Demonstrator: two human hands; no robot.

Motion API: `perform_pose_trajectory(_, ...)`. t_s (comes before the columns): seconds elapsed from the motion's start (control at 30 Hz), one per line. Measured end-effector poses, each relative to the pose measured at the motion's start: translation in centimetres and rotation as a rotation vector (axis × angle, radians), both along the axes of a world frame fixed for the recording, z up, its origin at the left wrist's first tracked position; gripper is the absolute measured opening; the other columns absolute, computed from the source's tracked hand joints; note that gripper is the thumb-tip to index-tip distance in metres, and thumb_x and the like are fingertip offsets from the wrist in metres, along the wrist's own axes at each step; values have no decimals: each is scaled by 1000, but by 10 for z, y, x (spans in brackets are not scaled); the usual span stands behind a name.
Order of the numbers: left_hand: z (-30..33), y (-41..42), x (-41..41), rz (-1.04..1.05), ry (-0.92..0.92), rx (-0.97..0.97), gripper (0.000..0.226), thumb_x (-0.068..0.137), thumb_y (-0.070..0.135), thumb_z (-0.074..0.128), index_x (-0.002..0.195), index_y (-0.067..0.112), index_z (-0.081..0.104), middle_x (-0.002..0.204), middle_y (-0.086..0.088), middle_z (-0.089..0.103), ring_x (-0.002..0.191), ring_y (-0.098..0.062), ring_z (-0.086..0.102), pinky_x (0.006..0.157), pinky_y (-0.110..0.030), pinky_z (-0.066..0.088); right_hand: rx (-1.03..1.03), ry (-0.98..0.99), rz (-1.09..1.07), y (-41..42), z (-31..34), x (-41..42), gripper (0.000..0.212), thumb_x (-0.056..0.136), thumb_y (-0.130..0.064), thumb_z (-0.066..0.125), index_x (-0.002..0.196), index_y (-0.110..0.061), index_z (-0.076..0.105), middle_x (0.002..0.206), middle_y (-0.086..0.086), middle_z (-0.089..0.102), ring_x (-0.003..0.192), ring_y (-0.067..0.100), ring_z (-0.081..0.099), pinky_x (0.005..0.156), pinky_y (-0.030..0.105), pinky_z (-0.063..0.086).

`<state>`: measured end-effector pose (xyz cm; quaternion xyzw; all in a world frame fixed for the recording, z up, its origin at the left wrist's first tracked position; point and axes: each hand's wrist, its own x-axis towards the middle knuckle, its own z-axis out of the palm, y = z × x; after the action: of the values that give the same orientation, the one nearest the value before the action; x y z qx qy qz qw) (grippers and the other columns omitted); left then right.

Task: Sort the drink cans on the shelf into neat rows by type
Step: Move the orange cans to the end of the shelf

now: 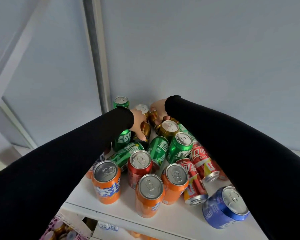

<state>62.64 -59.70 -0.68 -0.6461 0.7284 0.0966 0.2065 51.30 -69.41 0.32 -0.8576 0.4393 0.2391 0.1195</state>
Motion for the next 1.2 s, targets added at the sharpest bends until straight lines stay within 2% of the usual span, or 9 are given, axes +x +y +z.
perform_pose_trajectory(0.13, -9, 4, 12, -7, 135, -182, 87, 67, 66, 79, 134, 21, 47, 130, -2, 54, 109, -23, 52, 83, -37, 43, -177, -183, 15, 2, 5, -14, 51, 87, -22, 76, 127, -11, 48, 99, 12, 69, 65, 24, 66, 72, 36, 57)
perform_pose_trajectory(0.23, -12, 8, 14, -54, 172, -382, 59, 71, 59, 80, 108, 25, 50, 108, 4, 55, 89, -17, 46, 73, -34, 35, -284, -325, 0, 5, 5, -26, 32, 89, -22, 73, 112, -12, 53, 92, 6, 63, 63, 23, 62, 61, 30, 50)
perform_pose_trajectory(0.3, -11, 10, 15, -87, 173, -457, 47, 74, 52, 79, 96, 26, 46, 94, 8, 52, 83, -17, 45, 71, -34, 33, -340, -374, 5, 8, 2, -33, 24, 90, -20, 71, 106, -10, 56, 95, 8, 61, 73, 25, 58, 64, 30, 42)
perform_pose_trajectory(0.5, -10, 13, 13, -108, 158, -503, 18, 83, 35, 74, 82, 24, 60, 79, 9, 49, 83, -20, 57, 68, -33, 36, -403, -475, -20, 13, -14, -47, 13, 87, -20, 70, 82, -14, 61, 91, 5, 66, 88, 27, 62, 71, 32, 43)
perform_pose_trajectory(0.6, -10, 14, 13, -90, 178, -512, 12, 86, 35, 71, 87, 27, 62, 87, 10, 53, 87, -20, 57, 66, -32, 32, -401, -506, -52, 17, -14, -56, 6, 88, -18, 69, 86, -13, 71, 91, 2, 69, 88, 22, 63, 75, 32, 47)
perform_pose_trajectory(0.8, -2, 17, -3, -73, 416, -360, 31, 84, 35, 77, 110, 24, 63, 106, 3, 60, 95, -20, 57, 78, -34, 47, -383, -717, -172, 24, 11, -102, 11, 90, -14, 66, 96, -15, 75, 92, -5, 68, 77, 11, 61, 78, 27, 49)
perform_pose_trajectory(0.97, -10, 17, -32, -80, 298, -87, 60, 79, 60, 73, 123, 20, 63, 114, 3, 65, 98, -17, 61, 85, -34, 52, -254, -453, -196, 30, 13, -141, 14, 89, -12, 67, 102, -17, 68, 104, 1, 70, 71, 9, 61, 80, 28, 55)
perform_pose_trajectory(1.1, -24, 12, -43, 11, 231, 16, 80, 71, 79, 65, 119, 14, 65, 113, -4, 69, 100, -21, 64, 91, -41, 54, -72, -384, -259, 36, -1, -142, 23, 94, -9, 63, 116, -12, 58, 87, 7, 67, 53, 9, 60, 54, 20, 51)
perform_pose_trajectory(1.2, -28, 11, -44, 75, 261, 86, 88, 67, 84, 63, 121, 15, 65, 115, -3, 69, 102, -19, 63, 95, -42, 53, -105, -233, -180, 32, -12, -130, 43, 94, -12, 65, 135, -8, 52, 100, 10, 67, 68, 23, 66, 65, 33, 58)
